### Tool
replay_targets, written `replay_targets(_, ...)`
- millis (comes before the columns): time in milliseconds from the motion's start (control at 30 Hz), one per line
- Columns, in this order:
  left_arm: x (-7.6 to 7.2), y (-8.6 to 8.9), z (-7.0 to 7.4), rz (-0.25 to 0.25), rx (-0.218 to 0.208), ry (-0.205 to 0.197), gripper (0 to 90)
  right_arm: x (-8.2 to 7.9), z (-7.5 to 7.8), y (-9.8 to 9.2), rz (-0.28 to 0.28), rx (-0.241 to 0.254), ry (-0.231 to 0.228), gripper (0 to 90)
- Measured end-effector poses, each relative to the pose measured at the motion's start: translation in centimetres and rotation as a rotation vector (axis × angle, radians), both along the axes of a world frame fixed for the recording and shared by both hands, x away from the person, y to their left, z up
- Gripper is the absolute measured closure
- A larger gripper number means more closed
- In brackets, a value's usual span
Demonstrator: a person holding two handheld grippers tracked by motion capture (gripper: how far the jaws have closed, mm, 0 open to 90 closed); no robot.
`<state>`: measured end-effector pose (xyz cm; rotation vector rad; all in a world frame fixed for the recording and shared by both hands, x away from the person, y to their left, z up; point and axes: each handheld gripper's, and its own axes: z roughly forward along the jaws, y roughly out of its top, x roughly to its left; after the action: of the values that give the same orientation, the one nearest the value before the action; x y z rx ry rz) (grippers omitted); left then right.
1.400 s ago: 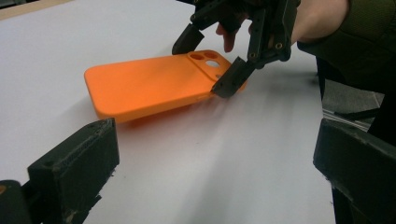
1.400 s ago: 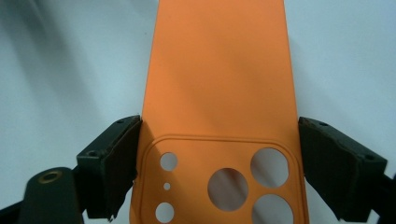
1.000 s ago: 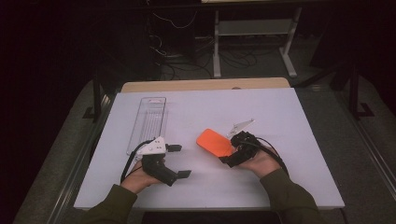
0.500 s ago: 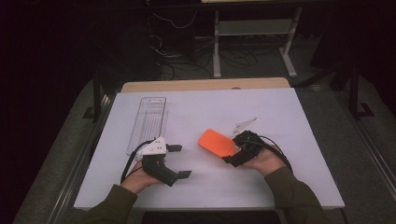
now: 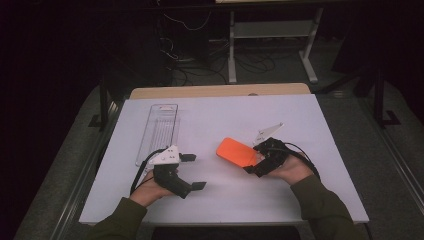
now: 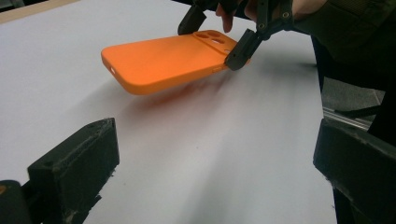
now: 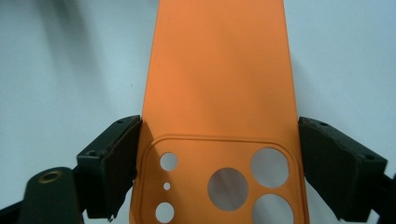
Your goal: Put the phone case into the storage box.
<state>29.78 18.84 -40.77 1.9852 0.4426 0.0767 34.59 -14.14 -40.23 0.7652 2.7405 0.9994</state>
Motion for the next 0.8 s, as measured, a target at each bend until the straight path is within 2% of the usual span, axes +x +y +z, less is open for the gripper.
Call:
replay_targets(500,0.4,-0.5,0.3,-0.010,0.015,-0.002,0.0,0.4,0.4,-1.7,0.042,0.029,0.000,15.3)
replay_targets(700,0.7,-1.1,0.7,-0.017,-0.004,0.004,0.0,0.4,0.5,-2.2,0.049,0.033,-0.002,15.3)
replay_targets(800,1.1,-1.6,0.9,-0.027,0.014,0.012,0.0,0.5,0.6,-2.5,0.046,0.024,-0.004,15.3)
